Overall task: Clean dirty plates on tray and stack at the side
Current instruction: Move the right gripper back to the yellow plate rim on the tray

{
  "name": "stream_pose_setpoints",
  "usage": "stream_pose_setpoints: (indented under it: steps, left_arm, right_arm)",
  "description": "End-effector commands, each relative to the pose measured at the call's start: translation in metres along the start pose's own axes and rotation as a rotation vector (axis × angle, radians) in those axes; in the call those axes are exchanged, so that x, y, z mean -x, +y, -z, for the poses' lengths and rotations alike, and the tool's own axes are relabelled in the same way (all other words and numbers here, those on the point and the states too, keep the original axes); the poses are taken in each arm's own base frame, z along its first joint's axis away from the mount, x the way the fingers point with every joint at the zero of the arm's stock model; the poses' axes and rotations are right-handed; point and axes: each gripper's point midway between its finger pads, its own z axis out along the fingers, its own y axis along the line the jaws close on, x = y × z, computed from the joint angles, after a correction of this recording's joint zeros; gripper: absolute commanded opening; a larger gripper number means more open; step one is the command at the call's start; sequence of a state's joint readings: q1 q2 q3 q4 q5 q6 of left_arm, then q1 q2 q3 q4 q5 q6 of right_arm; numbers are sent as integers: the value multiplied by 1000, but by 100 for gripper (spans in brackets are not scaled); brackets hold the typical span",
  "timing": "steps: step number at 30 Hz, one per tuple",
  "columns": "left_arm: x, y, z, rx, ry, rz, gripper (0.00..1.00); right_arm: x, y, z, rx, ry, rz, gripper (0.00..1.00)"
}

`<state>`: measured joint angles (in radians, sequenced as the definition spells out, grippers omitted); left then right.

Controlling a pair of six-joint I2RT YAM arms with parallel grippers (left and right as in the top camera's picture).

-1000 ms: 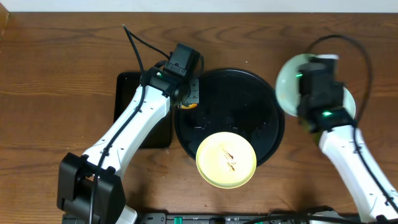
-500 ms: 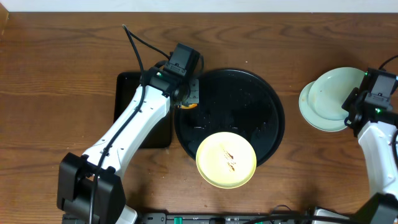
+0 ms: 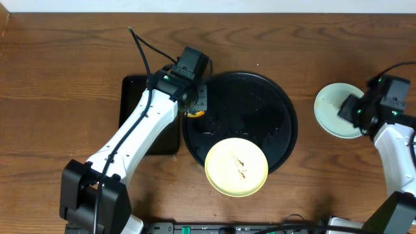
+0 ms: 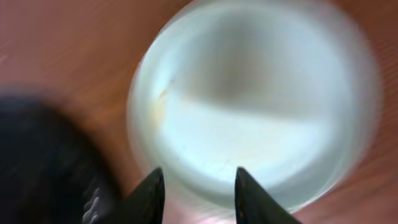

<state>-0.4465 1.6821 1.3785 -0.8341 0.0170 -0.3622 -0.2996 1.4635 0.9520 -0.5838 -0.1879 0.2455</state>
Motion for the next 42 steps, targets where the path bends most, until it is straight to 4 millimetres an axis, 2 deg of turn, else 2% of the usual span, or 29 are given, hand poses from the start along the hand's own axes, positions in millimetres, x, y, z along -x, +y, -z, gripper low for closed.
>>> stream_pose_setpoints:
  steps: [1, 7, 9, 13, 20, 23, 27, 36, 42]
  left_arm:
    - [-4, 2, 1, 3, 17, -7, 12]
    - [-20, -18, 3, -117, 102, -5, 12]
    - [-24, -21, 4, -139, 118, -5, 11]
    - [-26, -22, 3, -142, 126, -4, 12]
    - [-26, -22, 3, -142, 127, -4, 11]
    - [-27, -21, 3, -141, 129, -4, 12]
    - [-27, -21, 3, -141, 129, -4, 12]
    - [-27, -21, 4, -139, 133, -4, 12]
    - [-27, -21, 4, -139, 132, -4, 11]
  right_arm:
    - [-46, 62, 9, 305, 202, 7, 36]
    - [-124, 91, 24, 308, 478, 126, 40]
    - [-145, 99, 29, 302, 542, 172, 43]
    - [-179, 113, 36, 297, 632, 271, 44]
    - [-217, 111, 32, 197, 698, 323, 44]
    - [-229, 102, 25, 133, 697, 328, 44]
    - [-237, 100, 17, 137, 689, 327, 41]
    - [-248, 92, 0, 136, 666, 275, 24]
    - [-241, 101, -7, 174, 621, 282, 8]
